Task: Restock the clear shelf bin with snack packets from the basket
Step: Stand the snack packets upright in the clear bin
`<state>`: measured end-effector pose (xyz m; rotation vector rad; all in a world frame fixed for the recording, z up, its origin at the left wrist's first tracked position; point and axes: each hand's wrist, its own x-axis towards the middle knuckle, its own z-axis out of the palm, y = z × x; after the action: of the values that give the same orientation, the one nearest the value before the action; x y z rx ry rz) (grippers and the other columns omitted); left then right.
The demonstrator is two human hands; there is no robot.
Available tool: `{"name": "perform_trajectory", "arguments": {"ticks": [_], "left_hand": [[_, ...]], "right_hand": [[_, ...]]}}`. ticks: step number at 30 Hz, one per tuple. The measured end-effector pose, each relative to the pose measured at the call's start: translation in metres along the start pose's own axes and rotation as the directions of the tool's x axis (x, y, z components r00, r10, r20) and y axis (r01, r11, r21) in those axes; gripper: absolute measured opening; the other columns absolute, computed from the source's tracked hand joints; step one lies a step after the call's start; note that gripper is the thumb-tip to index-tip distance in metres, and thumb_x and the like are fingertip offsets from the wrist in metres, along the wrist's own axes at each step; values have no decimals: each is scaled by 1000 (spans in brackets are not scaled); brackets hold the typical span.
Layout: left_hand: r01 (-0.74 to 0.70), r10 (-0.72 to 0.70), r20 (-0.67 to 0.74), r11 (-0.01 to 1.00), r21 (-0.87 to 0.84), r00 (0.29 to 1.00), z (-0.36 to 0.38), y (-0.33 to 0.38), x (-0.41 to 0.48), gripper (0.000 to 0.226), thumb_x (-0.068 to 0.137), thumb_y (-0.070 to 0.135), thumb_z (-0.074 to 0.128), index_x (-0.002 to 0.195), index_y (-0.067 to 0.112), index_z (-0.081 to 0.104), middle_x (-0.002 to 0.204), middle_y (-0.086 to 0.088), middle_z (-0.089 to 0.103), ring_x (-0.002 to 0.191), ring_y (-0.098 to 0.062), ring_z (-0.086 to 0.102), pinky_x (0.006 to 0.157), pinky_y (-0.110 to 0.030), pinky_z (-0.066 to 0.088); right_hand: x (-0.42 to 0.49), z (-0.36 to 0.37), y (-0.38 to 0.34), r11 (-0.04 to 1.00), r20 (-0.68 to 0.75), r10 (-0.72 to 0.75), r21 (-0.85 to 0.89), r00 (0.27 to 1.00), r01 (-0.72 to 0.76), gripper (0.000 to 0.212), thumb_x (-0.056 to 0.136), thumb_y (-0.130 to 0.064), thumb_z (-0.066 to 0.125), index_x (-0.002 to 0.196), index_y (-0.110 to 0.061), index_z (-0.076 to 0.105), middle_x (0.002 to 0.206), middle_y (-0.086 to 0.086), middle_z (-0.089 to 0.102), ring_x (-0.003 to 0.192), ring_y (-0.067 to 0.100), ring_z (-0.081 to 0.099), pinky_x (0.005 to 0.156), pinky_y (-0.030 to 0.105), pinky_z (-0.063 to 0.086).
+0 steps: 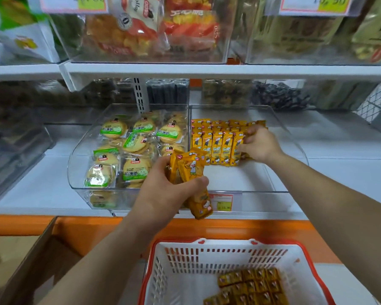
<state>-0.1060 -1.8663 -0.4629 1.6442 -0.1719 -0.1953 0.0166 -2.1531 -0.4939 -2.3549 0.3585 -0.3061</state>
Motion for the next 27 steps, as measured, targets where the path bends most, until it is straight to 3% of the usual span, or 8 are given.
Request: {"name": "perform_trajectory", "arguments": {"ticks": [2, 5, 9, 13, 16, 19, 22, 27], "left_hand": [[11, -12, -6, 1000, -11, 1000, 1, 2, -1, 45, 76, 29, 85, 109, 32, 55, 82, 11, 74, 72, -4, 74, 47, -15, 51], [42, -42, -16, 999, -35, 999, 5, 4, -4, 44, 75, 32, 86, 109, 33, 58, 88, 6, 75, 74, -9, 75, 49, -18, 53], [111, -111, 8, 993, -50, 994, 17, 8, -11, 53, 71, 40, 86, 116, 28, 60, 97, -3, 77, 79, -20, 78, 59, -31, 61], [162, -160, 29, 976, -142, 987, 34, 11, -21, 44, 74, 33, 87, 111, 15, 69, 100, -13, 78, 84, -28, 78, 65, -37, 63], [157, -157, 9, 978, -138, 988, 43, 16, -29, 71, 64, 50, 92, 120, 13, 68, 114, -17, 74, 98, -32, 75, 88, -47, 62], [143, -144, 8, 975, -169, 990, 42, 20, -33, 64, 61, 56, 84, 110, 17, 71, 103, -11, 79, 91, -30, 77, 75, -40, 64], [150, -143, 50, 967, -205, 988, 39, 21, -35, 50, 70, 42, 78, 112, 16, 70, 97, -8, 80, 83, -25, 78, 61, -31, 61], [140, -137, 31, 976, -168, 990, 35, 18, -33, 31, 87, 17, 76, 116, 15, 65, 99, -9, 80, 86, -25, 78, 62, -30, 60]], "right_hand": [[-15, -12, -8, 1000, -37, -19, -5, 999, 19, 48, 78, -17, 79, 119, -10, 54, 78, -5, 56, 83, 21, 60, 64, 29, 42], [-57, -34, -26, 987, -38, -101, 118, 994, 105, 37, 81, -13, 76, 112, -11, 57, 80, -2, 59, 76, 17, 58, 75, 32, 47], [-146, -57, -44, 908, 266, -212, 409, 940, 89, 18, 87, -14, 72, 102, -20, 64, 85, 1, 70, 76, 20, 69, 65, 28, 54], [-204, -57, -59, 852, 429, -244, 523, 870, -18, 38, 76, -38, 75, 109, -24, 63, 94, 0, 70, 77, 17, 72, 63, 26, 58], [-209, -50, -64, 833, 393, -208, 551, 896, -48, 36, 81, -26, 77, 112, -18, 61, 99, 8, 66, 81, 21, 72, 69, 31, 61], [-208, -55, -60, 732, 423, -193, 663, 885, -158, 41, 77, -20, 79, 115, -18, 62, 94, 12, 69, 84, 26, 74, 70, 31, 59], [-207, -62, -55, 637, 467, -203, 730, 861, -245, 49, 72, -20, 77, 118, -27, 61, 94, 11, 74, 87, 26, 74, 71, 32, 58], [-202, -67, -49, 647, 477, -204, 721, 855, -248, 64, 83, -4, 74, 129, -41, 53, 99, 12, 65, 86, 32, 73, 70, 39, 60]]}}
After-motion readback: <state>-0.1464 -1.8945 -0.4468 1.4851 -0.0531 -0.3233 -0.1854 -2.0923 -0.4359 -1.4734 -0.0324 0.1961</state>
